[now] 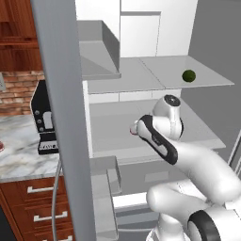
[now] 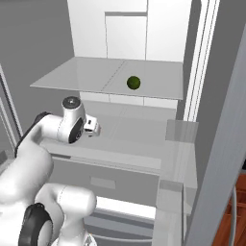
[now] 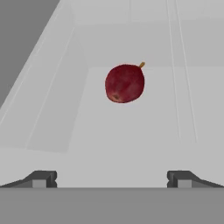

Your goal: Open the fridge, remove the pear, lime, and steak, and place them on any counter.

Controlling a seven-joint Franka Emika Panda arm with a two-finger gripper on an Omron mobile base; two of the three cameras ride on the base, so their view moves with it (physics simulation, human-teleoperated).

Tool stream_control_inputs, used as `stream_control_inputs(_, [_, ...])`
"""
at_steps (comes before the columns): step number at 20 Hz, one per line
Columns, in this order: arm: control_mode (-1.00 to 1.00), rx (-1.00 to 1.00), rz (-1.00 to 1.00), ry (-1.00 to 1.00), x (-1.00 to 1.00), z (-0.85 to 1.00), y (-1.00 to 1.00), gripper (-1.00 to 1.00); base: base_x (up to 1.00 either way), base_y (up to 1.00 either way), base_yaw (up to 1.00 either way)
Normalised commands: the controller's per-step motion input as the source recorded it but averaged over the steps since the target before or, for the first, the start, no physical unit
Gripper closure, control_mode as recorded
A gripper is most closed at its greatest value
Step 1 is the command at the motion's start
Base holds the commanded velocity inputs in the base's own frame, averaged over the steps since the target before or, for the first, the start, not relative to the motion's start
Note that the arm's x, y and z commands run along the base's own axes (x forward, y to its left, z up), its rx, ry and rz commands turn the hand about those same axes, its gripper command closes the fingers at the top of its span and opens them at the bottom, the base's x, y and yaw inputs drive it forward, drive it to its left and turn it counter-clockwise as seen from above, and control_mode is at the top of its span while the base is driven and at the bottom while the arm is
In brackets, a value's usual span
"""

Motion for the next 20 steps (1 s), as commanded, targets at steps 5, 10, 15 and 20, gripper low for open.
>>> stream_control_inputs(5, [-1.00,0.00,-0.01,0.03,0.45,-0.25,0.00,-1.00,0.00,0.00,0.00])
stream_control_inputs(10, [-1.00,0.00,-0.01,0.01,0.39,-0.27,0.00,-1.00,0.00,0.00,0.00])
stream_control_inputs(15, [-1.00,0.00,-0.01,0.01,0.38,-0.28,0.00,-1.00,0.00,0.00,0.00])
stream_control_inputs(20, [-1.00,0.00,-0.01,0.01,0.33,-0.25,0.00,-1.00,0.00,0.00,0.00])
